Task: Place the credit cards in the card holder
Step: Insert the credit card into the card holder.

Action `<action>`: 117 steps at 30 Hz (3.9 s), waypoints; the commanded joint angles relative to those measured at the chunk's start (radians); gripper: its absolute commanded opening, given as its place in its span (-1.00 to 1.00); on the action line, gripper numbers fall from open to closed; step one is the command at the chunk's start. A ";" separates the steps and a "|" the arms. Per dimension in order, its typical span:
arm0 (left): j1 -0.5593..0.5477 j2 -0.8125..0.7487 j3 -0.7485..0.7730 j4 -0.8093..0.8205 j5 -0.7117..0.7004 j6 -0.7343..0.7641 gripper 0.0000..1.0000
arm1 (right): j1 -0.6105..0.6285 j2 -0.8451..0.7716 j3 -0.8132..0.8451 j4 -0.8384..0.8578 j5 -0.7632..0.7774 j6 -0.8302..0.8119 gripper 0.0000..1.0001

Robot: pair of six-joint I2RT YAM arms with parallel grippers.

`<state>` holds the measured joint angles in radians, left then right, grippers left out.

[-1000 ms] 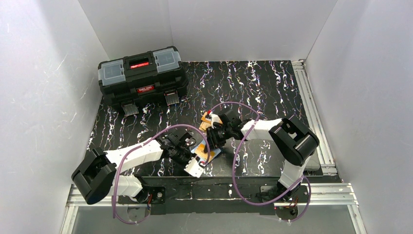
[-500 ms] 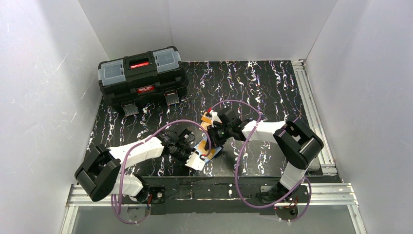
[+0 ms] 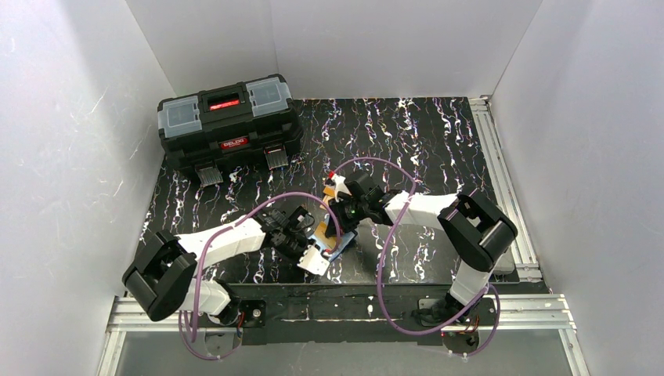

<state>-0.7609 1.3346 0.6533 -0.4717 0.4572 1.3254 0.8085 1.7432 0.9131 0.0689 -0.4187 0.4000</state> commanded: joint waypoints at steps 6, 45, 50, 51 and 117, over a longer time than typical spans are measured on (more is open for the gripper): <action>0.004 0.024 0.022 -0.064 0.048 0.035 -0.58 | -0.027 -0.069 -0.087 0.102 0.020 0.034 -0.97; 0.002 0.074 0.065 -0.116 0.045 0.086 -0.69 | -0.109 0.067 -0.276 0.637 -0.132 0.376 -0.97; 0.002 0.074 0.065 -0.117 0.046 0.092 -0.70 | -0.109 0.043 -0.292 0.616 -0.137 0.365 -0.97; 0.002 0.074 0.066 -0.117 0.045 0.091 -0.70 | -0.109 0.040 -0.295 0.610 -0.137 0.362 -0.97; -0.004 0.062 0.052 -0.097 0.040 0.103 -0.75 | -0.072 0.118 -0.108 0.170 -0.256 0.096 -0.97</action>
<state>-0.7612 1.3991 0.7101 -0.5385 0.4778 1.4212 0.7204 1.8217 0.7868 0.3546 -0.6685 0.5621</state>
